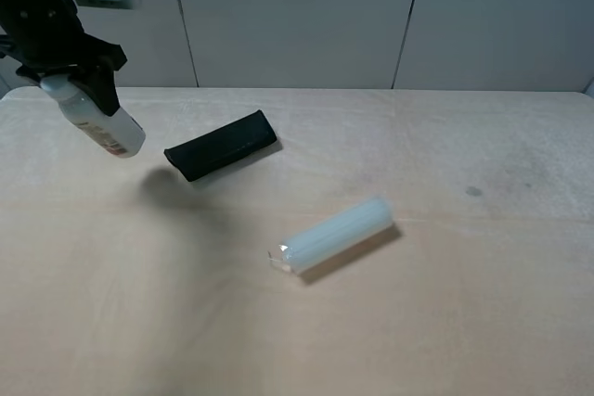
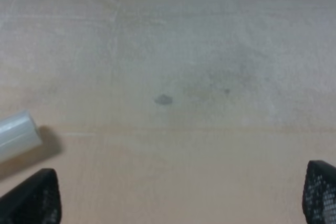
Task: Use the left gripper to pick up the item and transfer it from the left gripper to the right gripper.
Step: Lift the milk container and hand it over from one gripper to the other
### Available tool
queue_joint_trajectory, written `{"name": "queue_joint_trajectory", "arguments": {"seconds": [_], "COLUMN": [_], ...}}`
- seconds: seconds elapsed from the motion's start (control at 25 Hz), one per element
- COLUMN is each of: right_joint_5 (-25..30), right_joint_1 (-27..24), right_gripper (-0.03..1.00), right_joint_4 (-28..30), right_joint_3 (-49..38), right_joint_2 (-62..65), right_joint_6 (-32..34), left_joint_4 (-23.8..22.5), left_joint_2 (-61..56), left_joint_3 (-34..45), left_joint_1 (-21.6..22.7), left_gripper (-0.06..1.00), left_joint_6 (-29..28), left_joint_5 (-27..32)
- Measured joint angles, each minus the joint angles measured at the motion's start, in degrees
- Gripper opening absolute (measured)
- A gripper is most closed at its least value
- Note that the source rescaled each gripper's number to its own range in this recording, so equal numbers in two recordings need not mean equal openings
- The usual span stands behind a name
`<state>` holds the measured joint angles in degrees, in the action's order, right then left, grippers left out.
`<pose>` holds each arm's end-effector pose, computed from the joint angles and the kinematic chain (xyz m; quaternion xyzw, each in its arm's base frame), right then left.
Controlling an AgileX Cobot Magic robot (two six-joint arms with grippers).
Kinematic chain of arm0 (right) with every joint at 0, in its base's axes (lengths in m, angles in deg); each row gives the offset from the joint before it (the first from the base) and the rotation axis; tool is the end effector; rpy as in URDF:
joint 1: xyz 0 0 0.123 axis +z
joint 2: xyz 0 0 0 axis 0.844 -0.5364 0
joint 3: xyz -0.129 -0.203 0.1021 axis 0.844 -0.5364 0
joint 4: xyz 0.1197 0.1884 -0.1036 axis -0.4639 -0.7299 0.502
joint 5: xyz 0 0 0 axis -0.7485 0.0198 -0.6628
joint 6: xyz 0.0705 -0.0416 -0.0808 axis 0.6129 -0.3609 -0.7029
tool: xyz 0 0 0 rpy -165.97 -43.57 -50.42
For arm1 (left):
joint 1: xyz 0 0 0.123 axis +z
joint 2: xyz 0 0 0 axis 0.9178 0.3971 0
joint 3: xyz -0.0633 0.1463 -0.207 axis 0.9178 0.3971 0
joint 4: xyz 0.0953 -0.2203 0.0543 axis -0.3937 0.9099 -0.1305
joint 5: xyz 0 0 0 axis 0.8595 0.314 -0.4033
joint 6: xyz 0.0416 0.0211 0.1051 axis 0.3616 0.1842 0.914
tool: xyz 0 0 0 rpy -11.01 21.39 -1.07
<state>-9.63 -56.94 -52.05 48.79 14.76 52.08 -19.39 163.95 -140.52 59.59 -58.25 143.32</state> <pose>0.0377 0.0038 0.2655 -0.0222 0.8430 0.0095 0.5374 0.3645 -0.0528 0.2098 0.1486 0.9792 -0.0309 0.1350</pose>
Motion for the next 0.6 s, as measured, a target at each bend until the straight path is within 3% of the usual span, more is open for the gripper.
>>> {"name": "queue_joint_trajectory", "arguments": {"seconds": [0.32, 0.6], "right_joint_5": [0.0, 0.0], "right_joint_1": [0.0, 0.0], "right_gripper": [1.0, 1.0], "right_joint_4": [0.0, 0.0], "right_joint_3": [0.0, 0.0], "right_joint_2": [0.0, 0.0], "right_joint_6": [0.0, 0.0], "left_joint_4": [2.7, 8.3], "left_joint_2": [-0.6, -0.6], "left_joint_3": [-0.2, -0.2], "left_joint_1": [0.0, 0.0], "left_gripper": [0.02, 0.02], "left_joint_6": [-0.2, 0.1], "left_joint_5": [2.7, 3.7]}}
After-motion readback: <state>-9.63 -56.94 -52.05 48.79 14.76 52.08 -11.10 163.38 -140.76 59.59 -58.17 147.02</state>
